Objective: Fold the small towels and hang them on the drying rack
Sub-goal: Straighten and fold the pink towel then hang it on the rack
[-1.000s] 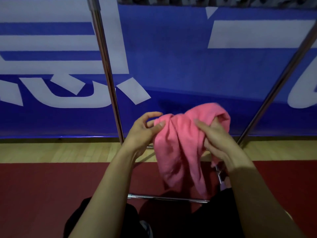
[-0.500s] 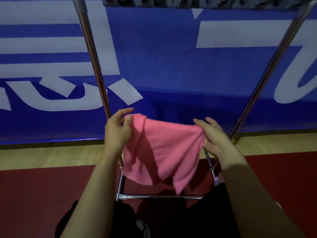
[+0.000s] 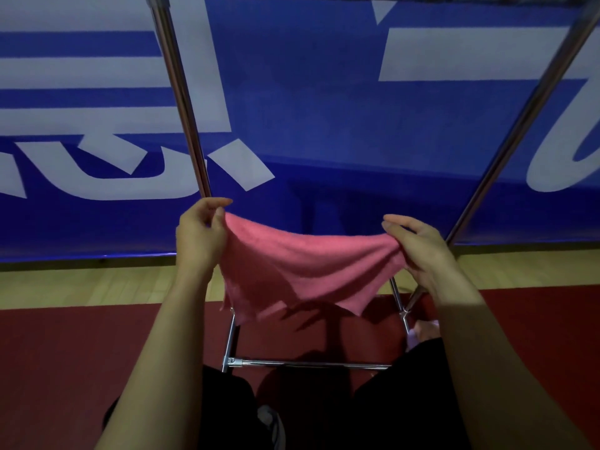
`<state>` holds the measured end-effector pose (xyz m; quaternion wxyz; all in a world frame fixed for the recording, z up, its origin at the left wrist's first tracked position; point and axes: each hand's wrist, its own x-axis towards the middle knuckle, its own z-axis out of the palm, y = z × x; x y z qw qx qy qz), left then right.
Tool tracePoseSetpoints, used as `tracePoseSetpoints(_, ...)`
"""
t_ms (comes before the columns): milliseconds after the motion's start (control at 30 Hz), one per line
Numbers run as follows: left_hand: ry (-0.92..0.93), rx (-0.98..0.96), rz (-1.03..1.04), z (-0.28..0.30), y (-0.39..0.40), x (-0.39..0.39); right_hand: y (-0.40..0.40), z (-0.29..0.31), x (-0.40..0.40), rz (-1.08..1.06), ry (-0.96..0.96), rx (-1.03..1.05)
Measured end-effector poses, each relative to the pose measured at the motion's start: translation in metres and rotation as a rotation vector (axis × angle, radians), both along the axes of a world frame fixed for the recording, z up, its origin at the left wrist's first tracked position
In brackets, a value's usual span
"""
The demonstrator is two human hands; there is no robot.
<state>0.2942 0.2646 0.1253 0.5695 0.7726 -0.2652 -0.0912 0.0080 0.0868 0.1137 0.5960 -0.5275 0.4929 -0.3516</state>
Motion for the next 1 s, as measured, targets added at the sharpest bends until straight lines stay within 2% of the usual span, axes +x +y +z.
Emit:
tracePoseSetpoints(67,0.038,0.099,0.001,-0.005,-0.001,0.004,0.0,0.002,-0.002,0.039,-0.105,0.052)
tracePoseSetpoints(167,0.109,0.148,-0.001,-0.007,-0.002,0.005,-0.001,0.002,-0.003,0.094,-0.2,0.053)
tracePoseSetpoints(367,-0.111,0.29,-0.11,-0.002,-0.007,-0.021,0.018,0.01,0.01,0.26,-0.24,-0.046)
tracePoseSetpoints(433,-0.117,0.295,-0.28,0.003,-0.011,-0.037,0.027,0.011,0.016,0.323,-0.241,-0.08)
tracePoseSetpoints(533,0.098,0.246,-0.741,0.015,-0.015,-0.062,0.037,0.012,0.024,0.453,-0.241,-0.161)
tracePoseSetpoints(600,0.044,0.258,-0.889,0.014,-0.019,-0.073,0.043,0.015,0.028,0.543,-0.247,-0.186)
tracePoseSetpoints(733,-0.138,0.282,-0.849,-0.001,-0.028,-0.079,0.049,0.015,0.036,0.652,-0.232,-0.205)
tracePoseSetpoints(867,-0.254,0.22,-0.733,-0.005,-0.03,-0.072,0.045,0.01,0.039,0.519,-0.144,-0.217)
tracePoseSetpoints(933,-0.256,0.145,-0.68,-0.001,-0.029,-0.072,0.041,0.002,0.037,0.553,-0.005,-0.215)
tracePoseSetpoints(1000,-0.237,0.074,-0.656,0.006,-0.026,-0.074,0.039,-0.009,0.037,0.67,0.232,-0.31)
